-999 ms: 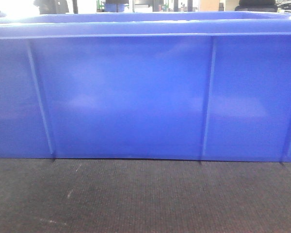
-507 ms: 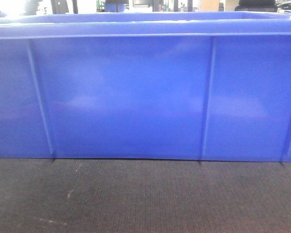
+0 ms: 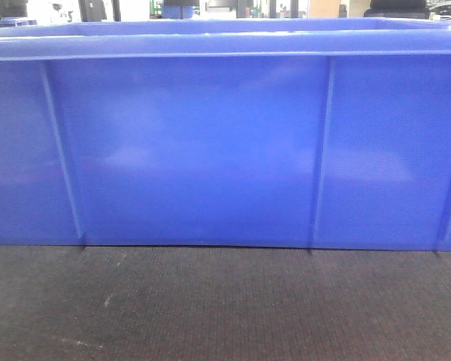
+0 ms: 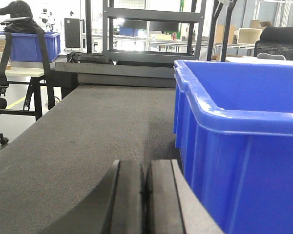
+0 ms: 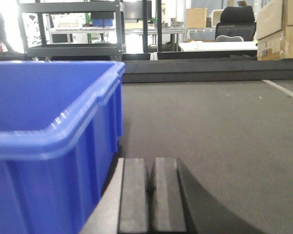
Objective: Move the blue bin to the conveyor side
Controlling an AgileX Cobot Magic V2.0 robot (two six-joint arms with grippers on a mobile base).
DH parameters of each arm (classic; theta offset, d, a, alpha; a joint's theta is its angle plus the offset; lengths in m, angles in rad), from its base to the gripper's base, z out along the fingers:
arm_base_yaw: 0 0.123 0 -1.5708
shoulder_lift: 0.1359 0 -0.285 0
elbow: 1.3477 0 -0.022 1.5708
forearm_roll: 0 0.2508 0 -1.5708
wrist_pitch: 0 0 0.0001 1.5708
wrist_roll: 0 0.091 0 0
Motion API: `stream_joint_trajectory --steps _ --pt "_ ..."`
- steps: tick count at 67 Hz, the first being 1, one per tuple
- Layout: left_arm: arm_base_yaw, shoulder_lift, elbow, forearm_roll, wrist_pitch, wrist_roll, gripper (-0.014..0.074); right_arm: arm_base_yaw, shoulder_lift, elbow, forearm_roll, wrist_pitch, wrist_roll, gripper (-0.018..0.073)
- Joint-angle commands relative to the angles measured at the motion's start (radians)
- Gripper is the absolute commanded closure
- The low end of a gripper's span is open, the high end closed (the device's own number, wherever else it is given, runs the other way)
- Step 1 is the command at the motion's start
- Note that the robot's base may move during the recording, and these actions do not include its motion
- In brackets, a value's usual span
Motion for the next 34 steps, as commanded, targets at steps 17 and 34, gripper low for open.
stream_joint_trajectory --steps 17,34 --pt "0.002 -0.004 -0.001 -0.006 -0.019 0.001 0.0605 -0.008 -0.007 0.070 0.023 -0.055 -0.011 0.0636" --pt "0.002 -0.004 -0.001 -0.006 -0.019 0.001 0.0605 -0.008 -0.007 0.070 0.023 -0.055 -0.011 0.0636"
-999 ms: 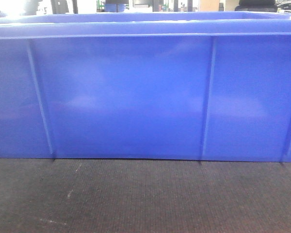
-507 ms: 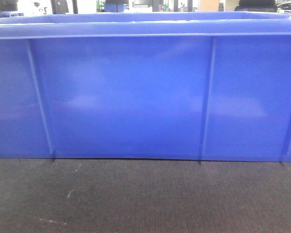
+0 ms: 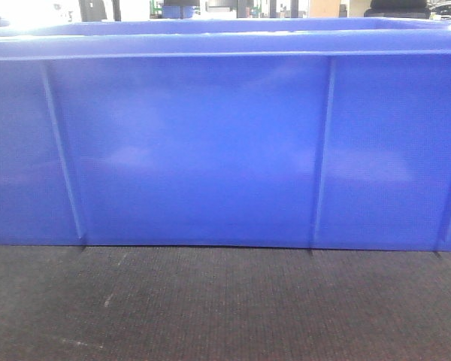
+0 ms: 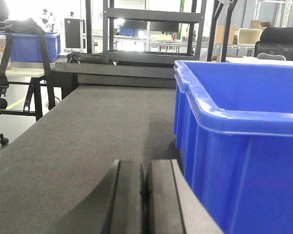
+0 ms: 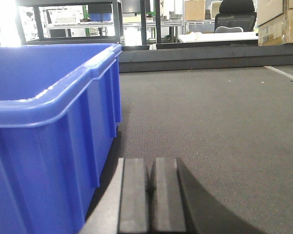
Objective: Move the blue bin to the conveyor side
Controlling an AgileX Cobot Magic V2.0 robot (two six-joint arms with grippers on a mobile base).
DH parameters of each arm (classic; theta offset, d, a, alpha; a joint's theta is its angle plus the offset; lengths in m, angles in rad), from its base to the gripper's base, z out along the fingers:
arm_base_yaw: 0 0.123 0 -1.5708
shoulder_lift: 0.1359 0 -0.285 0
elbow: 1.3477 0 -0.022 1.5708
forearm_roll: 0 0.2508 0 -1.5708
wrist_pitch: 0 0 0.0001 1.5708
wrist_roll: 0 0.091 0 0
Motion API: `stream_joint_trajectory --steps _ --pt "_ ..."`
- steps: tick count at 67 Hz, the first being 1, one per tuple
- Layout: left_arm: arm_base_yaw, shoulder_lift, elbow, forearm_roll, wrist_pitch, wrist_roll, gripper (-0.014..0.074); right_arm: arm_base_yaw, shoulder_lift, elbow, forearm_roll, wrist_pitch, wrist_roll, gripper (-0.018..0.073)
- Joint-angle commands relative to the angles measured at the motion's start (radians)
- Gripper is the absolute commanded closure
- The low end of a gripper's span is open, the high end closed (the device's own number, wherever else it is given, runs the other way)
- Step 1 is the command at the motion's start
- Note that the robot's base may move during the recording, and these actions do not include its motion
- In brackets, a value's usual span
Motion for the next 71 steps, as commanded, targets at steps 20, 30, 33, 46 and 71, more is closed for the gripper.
stream_joint_trajectory --steps 20,30,33,46,71 --pt "0.002 -0.004 -0.001 -0.006 -0.017 0.001 0.0605 -0.006 -0.003 0.000 0.002 -0.011 -0.009 0.0636" --pt "0.002 -0.004 -0.001 -0.006 -0.017 0.001 0.0605 -0.006 -0.003 0.000 0.002 -0.011 -0.009 0.0636" --pt "0.002 -0.004 -0.001 -0.006 -0.017 0.001 0.0605 -0.006 -0.003 0.000 0.002 -0.011 -0.009 0.0636" --pt "0.002 -0.004 -0.001 -0.006 -0.017 0.001 0.0605 -0.006 -0.003 0.000 0.002 -0.011 -0.009 0.0636" --pt "0.002 -0.004 -0.001 -0.006 -0.017 0.001 0.0605 -0.006 -0.003 0.000 0.002 -0.011 -0.009 0.0636"
